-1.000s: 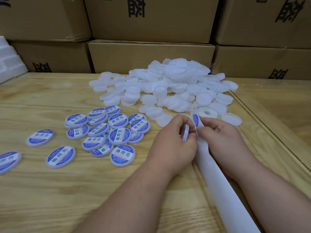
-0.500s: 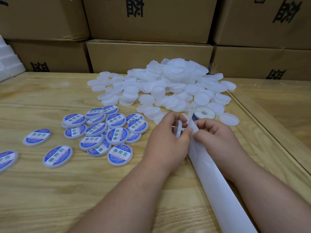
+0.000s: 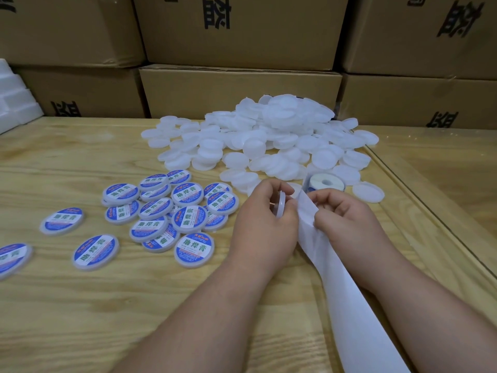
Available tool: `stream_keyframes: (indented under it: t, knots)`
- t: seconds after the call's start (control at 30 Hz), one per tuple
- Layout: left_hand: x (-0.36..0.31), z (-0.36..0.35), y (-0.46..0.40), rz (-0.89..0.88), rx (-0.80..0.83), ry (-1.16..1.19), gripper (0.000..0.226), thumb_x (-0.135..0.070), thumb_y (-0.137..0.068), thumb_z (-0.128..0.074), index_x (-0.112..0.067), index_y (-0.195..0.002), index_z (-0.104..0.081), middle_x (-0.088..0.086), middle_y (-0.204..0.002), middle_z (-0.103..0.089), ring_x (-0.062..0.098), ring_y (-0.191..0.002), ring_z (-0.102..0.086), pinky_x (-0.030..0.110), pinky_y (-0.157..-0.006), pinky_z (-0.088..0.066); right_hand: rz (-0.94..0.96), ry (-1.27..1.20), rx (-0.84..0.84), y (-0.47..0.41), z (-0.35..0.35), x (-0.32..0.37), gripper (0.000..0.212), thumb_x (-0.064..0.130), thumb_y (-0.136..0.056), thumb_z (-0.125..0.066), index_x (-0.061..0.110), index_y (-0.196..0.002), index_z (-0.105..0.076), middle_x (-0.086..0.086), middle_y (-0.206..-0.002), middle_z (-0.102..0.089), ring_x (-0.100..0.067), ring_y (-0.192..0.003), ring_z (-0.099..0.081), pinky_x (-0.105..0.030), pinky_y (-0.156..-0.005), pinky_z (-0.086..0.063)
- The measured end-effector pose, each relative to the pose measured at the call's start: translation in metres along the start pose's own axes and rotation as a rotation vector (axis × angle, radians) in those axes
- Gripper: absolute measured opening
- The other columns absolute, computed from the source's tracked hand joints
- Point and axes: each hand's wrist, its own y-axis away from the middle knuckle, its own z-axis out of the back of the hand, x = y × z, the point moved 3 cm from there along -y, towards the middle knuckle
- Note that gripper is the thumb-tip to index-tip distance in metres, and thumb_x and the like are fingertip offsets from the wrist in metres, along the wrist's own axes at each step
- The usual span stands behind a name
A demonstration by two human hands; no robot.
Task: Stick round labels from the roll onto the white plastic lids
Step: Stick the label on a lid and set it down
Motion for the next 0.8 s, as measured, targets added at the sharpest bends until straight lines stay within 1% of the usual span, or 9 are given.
stream_keyframes:
  t: [0.07,0.13,0.23,0.3,0.43,0.53,0.6,0.7,0.8]
  knots:
    - [0.000,0.002,-0.001,0.010,-0.025,-0.001,0.018,-0.019,-0.094,-0.061,-0.036,-0.091,-0.058,-0.013,-0.079,-0.064,0.000,-0.062,-0.055,0.012,-0.055,-0.042,0.001,-0.006,-0.031,-0.001,0.001,-0.002,0.036,0.015,-0.065,-0.050,0.023,-0.092,-0.072,-0.005,-0.071,-0.045,-0.015,-0.064,-0.041,-0.024,-0.057,-0.036]
    - [0.000,0.003,-0.001,0.032,-0.052,0.034,0.020,-0.016,-0.094,-0.058,-0.036,-0.092,-0.058,-0.012,-0.079,-0.064,0.001,-0.058,-0.054,0.013,-0.052,-0.042,0.008,-0.016,-0.054,-0.001,0.002,-0.002,0.037,0.013,-0.065,-0.049,0.023,-0.094,-0.070,0.001,-0.064,-0.039,-0.012,-0.058,-0.037,-0.016,-0.050,-0.035]
    - [0.000,0.005,-0.002,0.060,-0.112,0.100,0.024,-0.013,-0.091,-0.053,-0.036,-0.090,-0.059,-0.012,-0.079,-0.064,0.001,-0.056,-0.054,0.012,-0.050,-0.041,0.010,-0.039,-0.078,-0.001,0.004,-0.002,0.041,0.013,-0.065,-0.048,0.022,-0.099,-0.069,0.006,-0.060,-0.040,-0.012,-0.063,-0.041,-0.009,-0.050,-0.037]
    - [-0.001,0.007,-0.002,0.078,-0.153,0.158,0.022,-0.014,-0.087,-0.051,-0.035,-0.088,-0.060,-0.019,-0.079,-0.065,-0.001,-0.060,-0.056,0.011,-0.053,-0.042,0.001,-0.054,-0.083,-0.001,0.004,-0.002,0.041,0.013,-0.065,-0.048,0.022,-0.099,-0.069,0.002,-0.067,-0.046,-0.009,-0.070,-0.045,-0.009,-0.052,-0.039]
    - [0.000,0.012,-0.003,0.171,-0.235,0.296,0.020,-0.023,-0.073,-0.047,-0.034,-0.080,-0.063,-0.018,-0.074,-0.065,0.009,-0.065,-0.061,0.031,-0.064,-0.051,-0.023,-0.072,-0.094,0.000,0.004,-0.002,0.039,0.015,-0.066,-0.049,0.025,-0.097,-0.069,-0.002,-0.082,-0.051,-0.015,-0.070,-0.040,-0.017,-0.052,-0.038]
    - [0.000,0.016,-0.003,0.187,-0.294,0.323,0.024,-0.015,-0.083,-0.050,-0.034,-0.078,-0.064,-0.010,-0.069,-0.063,0.008,-0.057,-0.056,0.022,-0.052,-0.045,-0.041,-0.081,-0.114,0.000,0.004,-0.001,0.039,0.016,-0.066,-0.048,0.024,-0.098,-0.069,-0.004,-0.083,-0.050,-0.018,-0.070,-0.039,-0.027,-0.056,-0.037]
    - [0.000,0.018,-0.003,0.202,-0.315,0.345,0.033,-0.008,-0.087,-0.049,-0.035,-0.076,-0.064,-0.006,-0.070,-0.063,0.007,-0.053,-0.055,0.018,-0.048,-0.042,-0.037,-0.066,-0.142,0.001,0.005,0.000,0.035,0.015,-0.068,-0.049,0.023,-0.097,-0.068,-0.001,-0.080,-0.051,-0.014,-0.065,-0.040,-0.021,-0.052,-0.038]
    - [-0.001,0.020,-0.004,0.217,-0.334,0.375,0.038,-0.007,-0.087,-0.048,-0.039,-0.074,-0.064,-0.001,-0.080,-0.063,0.009,-0.058,-0.056,0.024,-0.058,-0.044,-0.015,-0.050,-0.172,0.000,0.009,-0.001,0.028,0.002,-0.085,-0.050,0.021,-0.095,-0.068,0.001,-0.072,-0.050,-0.006,-0.050,-0.041,-0.009,-0.044,-0.035]
    - [-0.001,0.020,-0.004,0.212,-0.328,0.368,0.041,-0.007,-0.087,-0.048,-0.042,-0.072,-0.064,-0.002,-0.079,-0.063,0.010,-0.058,-0.055,0.025,-0.058,-0.044,0.000,-0.099,-0.164,-0.001,0.008,-0.001,0.029,-0.003,-0.090,-0.051,0.020,-0.094,-0.068,0.005,-0.068,-0.055,-0.002,-0.049,-0.046,-0.011,-0.045,-0.039]
